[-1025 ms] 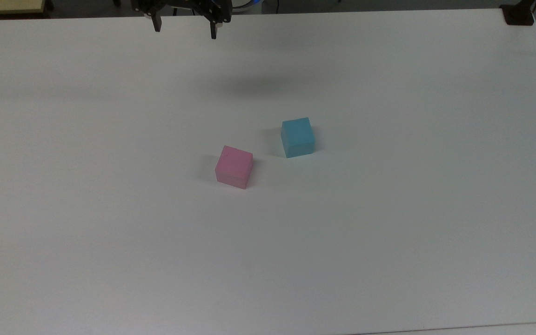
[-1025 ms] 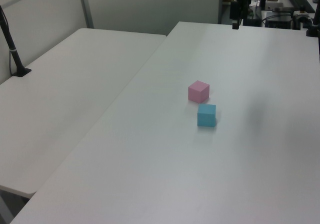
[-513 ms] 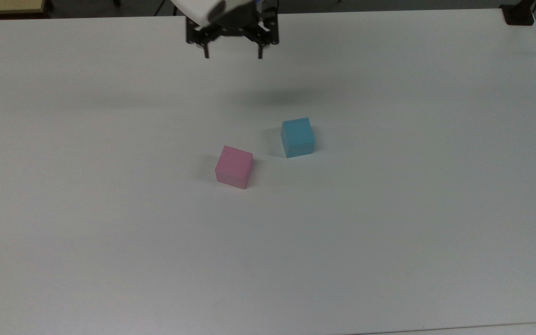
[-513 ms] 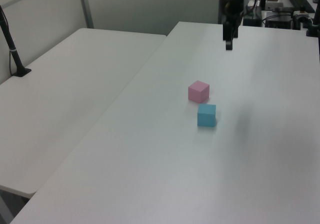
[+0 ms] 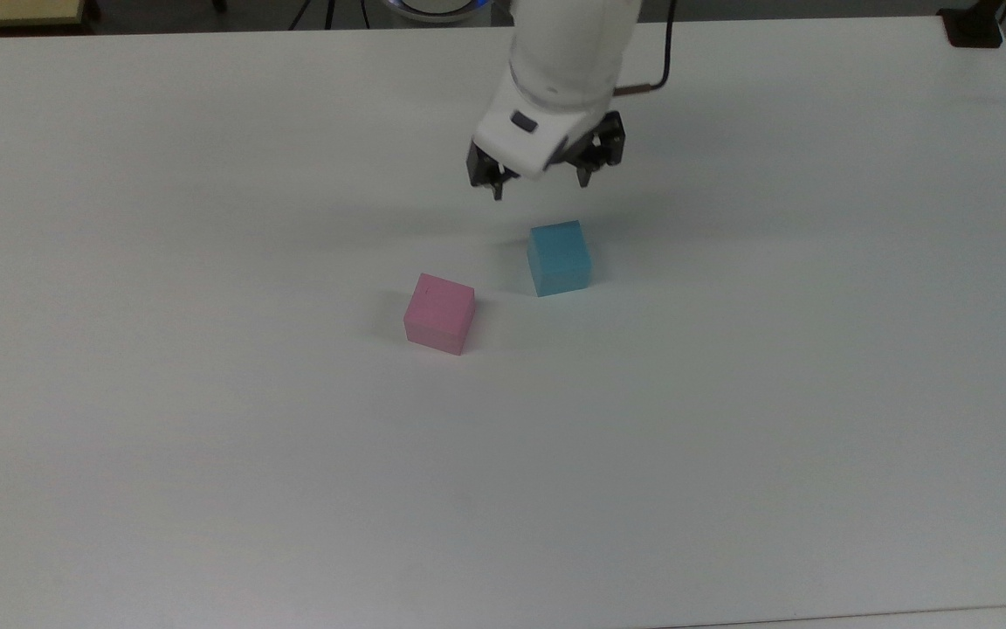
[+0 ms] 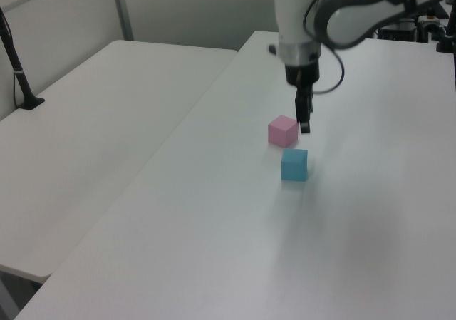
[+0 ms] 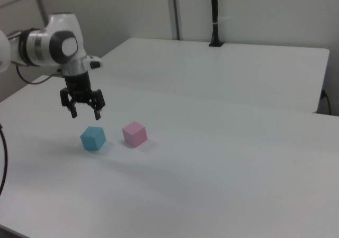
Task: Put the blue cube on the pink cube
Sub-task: 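Move the open gripper over the light-blue cube and lower onto it, then close the gripper on the light-blue cube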
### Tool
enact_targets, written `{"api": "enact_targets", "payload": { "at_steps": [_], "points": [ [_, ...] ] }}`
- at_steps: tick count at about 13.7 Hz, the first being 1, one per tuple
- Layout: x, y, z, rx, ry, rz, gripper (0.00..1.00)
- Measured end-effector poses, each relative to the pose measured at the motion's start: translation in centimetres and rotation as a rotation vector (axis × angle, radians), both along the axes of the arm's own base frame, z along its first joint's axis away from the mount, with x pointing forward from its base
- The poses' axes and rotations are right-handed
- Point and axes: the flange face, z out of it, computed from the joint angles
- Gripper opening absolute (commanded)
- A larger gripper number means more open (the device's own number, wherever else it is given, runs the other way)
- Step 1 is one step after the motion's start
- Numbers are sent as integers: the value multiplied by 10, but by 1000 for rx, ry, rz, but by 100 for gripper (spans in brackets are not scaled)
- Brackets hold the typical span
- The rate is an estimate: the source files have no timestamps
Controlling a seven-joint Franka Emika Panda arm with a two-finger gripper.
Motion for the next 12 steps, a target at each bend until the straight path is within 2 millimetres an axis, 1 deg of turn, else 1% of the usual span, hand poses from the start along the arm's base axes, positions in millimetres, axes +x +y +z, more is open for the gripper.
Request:
{"api": "enact_targets", "payload": {
  "at_steps": [2,4,7,8,9,10,11,12],
  "points": [
    [4,15,-28,2,9,21,100],
    [7,25,-51,3,19,33,100],
    [12,27,-73,4,24,34,99],
    [14,27,-79,6,21,31,95],
    [16,28,-85,7,16,22,78],
    [17,29,-91,8,10,4,57],
    [18,31,-96,8,8,-8,39],
    [18,33,-99,7,8,-17,31]
  ]
}}
